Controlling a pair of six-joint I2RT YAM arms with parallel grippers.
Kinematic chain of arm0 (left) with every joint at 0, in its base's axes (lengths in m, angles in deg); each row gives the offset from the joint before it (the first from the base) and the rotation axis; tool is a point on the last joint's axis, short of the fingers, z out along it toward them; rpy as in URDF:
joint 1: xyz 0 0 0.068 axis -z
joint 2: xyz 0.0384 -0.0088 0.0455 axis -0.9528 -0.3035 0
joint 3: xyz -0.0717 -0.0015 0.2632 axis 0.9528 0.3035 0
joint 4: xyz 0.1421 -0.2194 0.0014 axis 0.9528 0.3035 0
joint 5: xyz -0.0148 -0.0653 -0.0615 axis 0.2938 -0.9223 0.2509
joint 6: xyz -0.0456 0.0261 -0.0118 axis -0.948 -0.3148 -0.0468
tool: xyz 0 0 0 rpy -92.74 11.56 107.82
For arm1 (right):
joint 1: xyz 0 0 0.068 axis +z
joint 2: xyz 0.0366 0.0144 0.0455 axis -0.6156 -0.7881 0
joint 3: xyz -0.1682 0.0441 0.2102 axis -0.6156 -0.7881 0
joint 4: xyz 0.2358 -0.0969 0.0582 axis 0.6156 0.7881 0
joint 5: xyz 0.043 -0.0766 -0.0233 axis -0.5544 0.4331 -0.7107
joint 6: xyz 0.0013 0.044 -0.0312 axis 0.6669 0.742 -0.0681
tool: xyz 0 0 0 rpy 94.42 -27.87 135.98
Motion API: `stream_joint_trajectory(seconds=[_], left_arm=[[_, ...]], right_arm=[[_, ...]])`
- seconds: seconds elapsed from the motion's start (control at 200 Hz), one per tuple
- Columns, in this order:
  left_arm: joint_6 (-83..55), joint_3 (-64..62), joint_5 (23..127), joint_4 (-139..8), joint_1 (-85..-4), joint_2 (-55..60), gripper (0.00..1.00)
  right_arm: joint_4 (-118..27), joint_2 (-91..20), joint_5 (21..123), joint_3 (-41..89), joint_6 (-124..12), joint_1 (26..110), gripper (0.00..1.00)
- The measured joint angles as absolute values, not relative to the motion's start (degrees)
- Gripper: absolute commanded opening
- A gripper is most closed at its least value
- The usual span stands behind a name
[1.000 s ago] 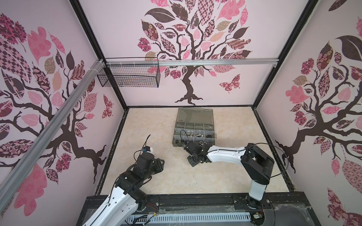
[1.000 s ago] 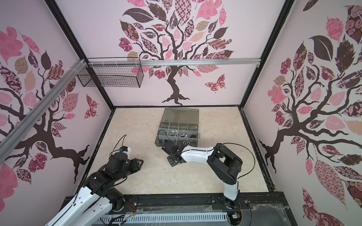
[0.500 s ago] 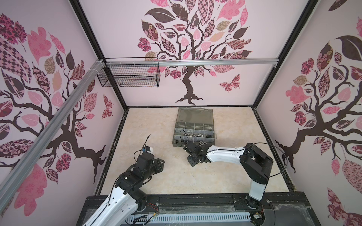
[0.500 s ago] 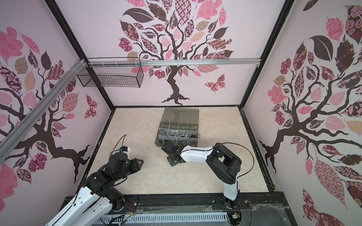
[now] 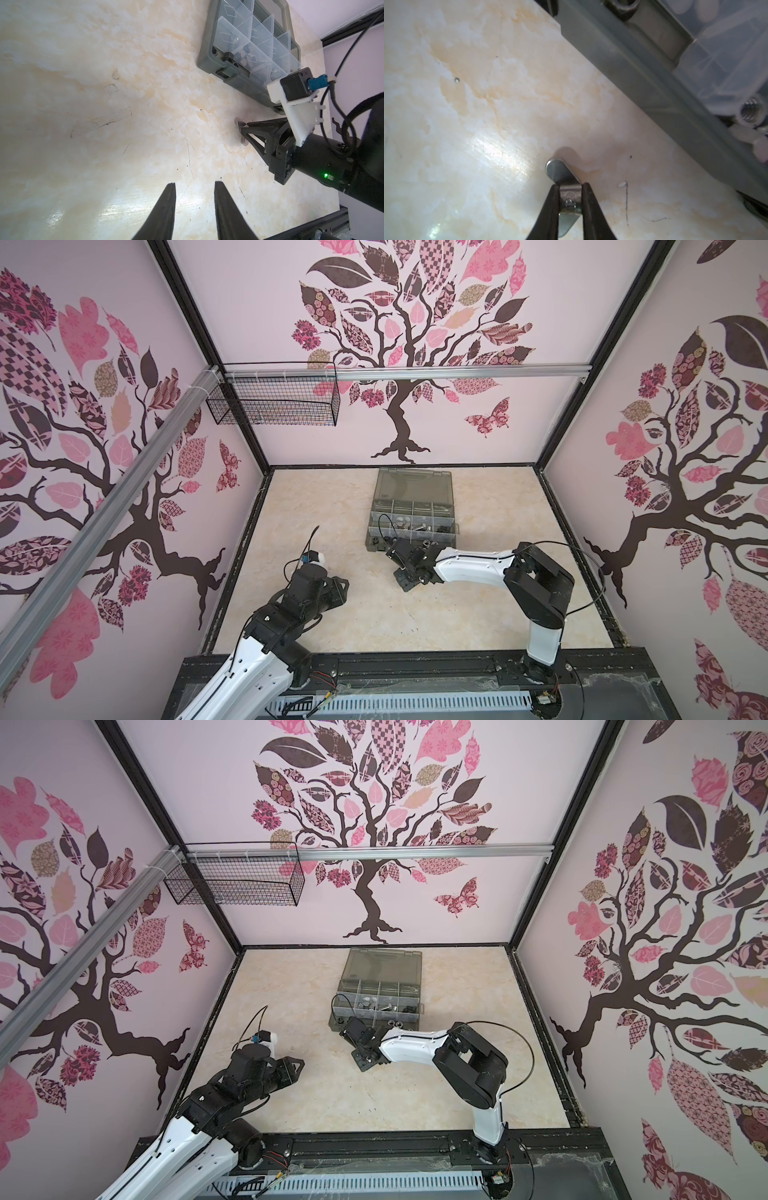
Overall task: Sort the screws and nuts into containers
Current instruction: Pick up the nut from the center of the table, then place the nut into the container.
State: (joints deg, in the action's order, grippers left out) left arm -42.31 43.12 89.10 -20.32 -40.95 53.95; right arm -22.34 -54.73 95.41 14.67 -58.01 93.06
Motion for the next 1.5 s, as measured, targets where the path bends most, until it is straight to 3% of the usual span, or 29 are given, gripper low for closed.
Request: stream_joint_trajectory(seconds=[0.335,0.585,0.825,0.94,1.225,1.501], left_arm=[[-42.7,43.8,89.1,-20.4,-41.0,54.7,0.35],[-42.9,43.8,88.4,-20.4,-41.0,54.6,0.35],[-43.2,43.8,88.4,-20.4,-41.0,54.5,0.35],[-43.2,43.8,88.4,-20.4,-41.0,54.4,0.35],[-43.3,43.8,88.5,-20.4,-41.0,54.4,0.35],[-43.2,43.7,89.4,-21.0,-41.0,53.6,0.35]], right_arm=[[-17.9,-54.6,97.8,26.1,-61.6,91.3,0.17],[-19.7,-55.0,97.9,35.6,-63.1,83.7,0.18],[-20.7,-61.9,99.8,42.7,-63.3,80.2,0.18],[-20.1,-65.5,99.8,44.1,-63.3,80.2,0.24],[-19.5,-66.6,100.0,44.1,-63.2,80.2,0.56],[-21.7,-65.2,100.3,40.4,-63.3,80.2,0.66]])
